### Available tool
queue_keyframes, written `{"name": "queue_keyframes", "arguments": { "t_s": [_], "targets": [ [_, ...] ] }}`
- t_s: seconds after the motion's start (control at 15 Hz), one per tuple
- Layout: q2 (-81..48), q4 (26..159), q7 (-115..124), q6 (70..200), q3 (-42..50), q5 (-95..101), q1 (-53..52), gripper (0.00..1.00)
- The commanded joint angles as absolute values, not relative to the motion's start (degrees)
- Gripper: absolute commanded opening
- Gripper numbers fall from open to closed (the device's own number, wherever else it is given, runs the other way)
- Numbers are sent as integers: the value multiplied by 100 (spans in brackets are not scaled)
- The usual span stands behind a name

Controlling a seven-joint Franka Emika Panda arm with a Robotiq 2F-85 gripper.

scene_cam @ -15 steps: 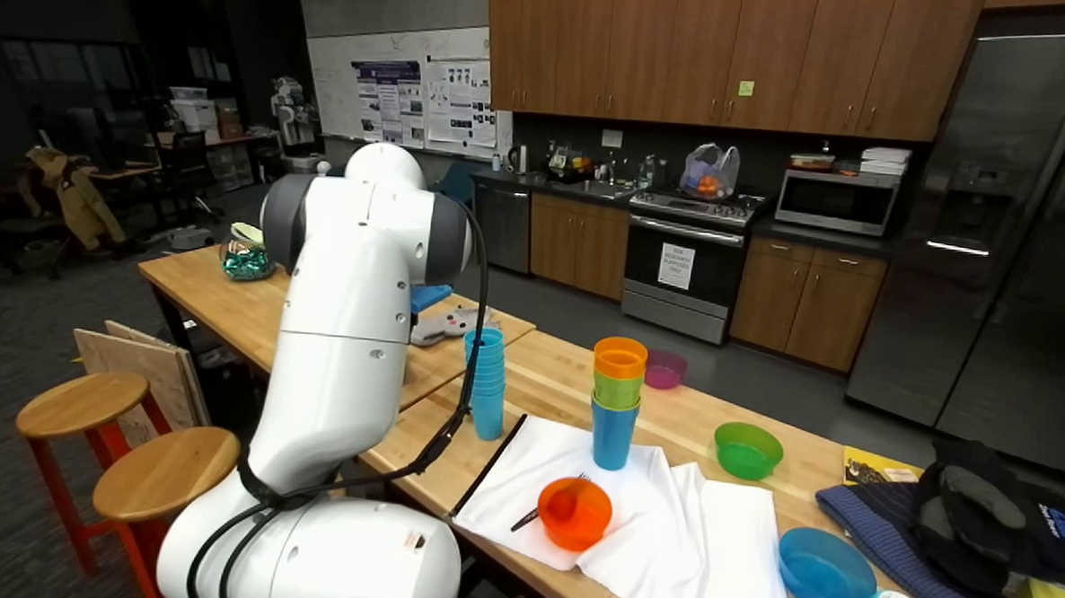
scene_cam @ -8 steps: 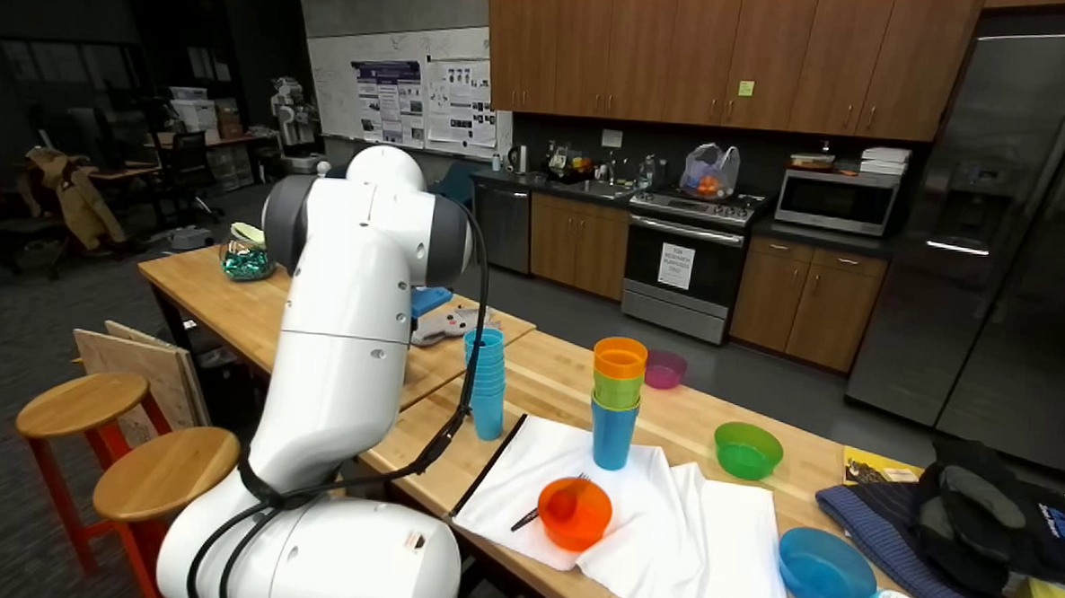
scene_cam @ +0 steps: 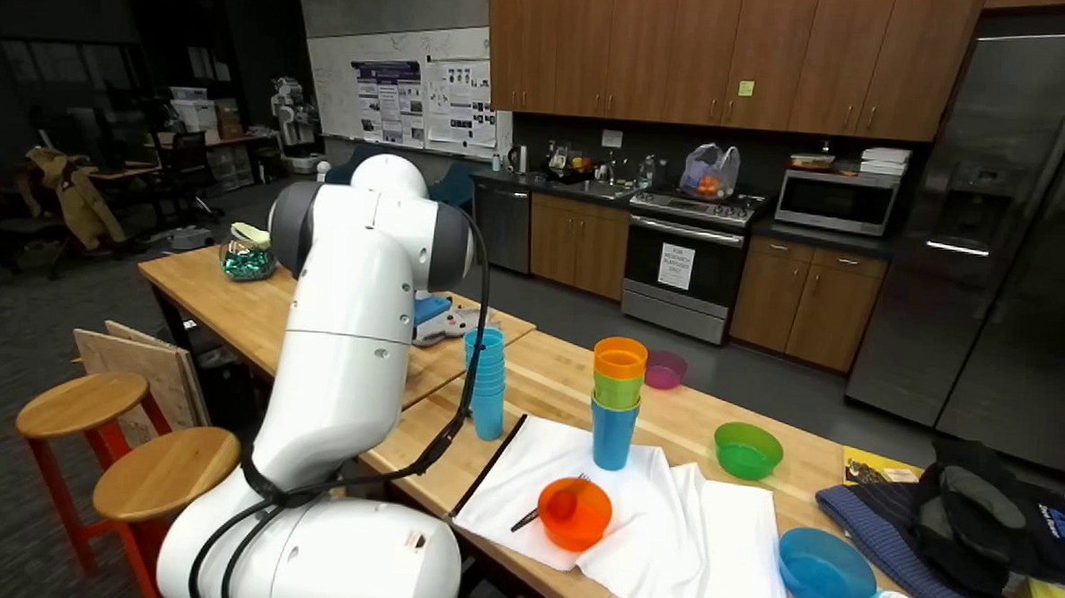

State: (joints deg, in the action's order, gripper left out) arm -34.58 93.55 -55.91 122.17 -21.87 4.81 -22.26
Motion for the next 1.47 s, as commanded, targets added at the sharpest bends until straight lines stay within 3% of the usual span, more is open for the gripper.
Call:
{"name": "queue_keyframes", "arguments": {
  "t_s": [0.0, 0.27, 0.33, 0.4, 0.53, 1.07, 1.4],
  "targets": [
    [-3599, 9080, -5516, 12046, -2126, 707, -2349, 100],
    [-3711, 8910, -5527, 11949, -2130, 769, -2383, 100],
    [-3742, 8843, -5482, 11872, -2098, 814, -2421, 75],
    [-3742, 8848, -5503, 11866, -2110, 801, -2410, 74],
    [-3763, 8790, -5499, 11801, -2106, 797, -2415, 61],
    [-3753, 8729, -5434, 11814, -2101, 753, -2396, 1],
    [-3676, 8758, -5045, 11812, -2098, 641, -2360, 0]
  ]
}}
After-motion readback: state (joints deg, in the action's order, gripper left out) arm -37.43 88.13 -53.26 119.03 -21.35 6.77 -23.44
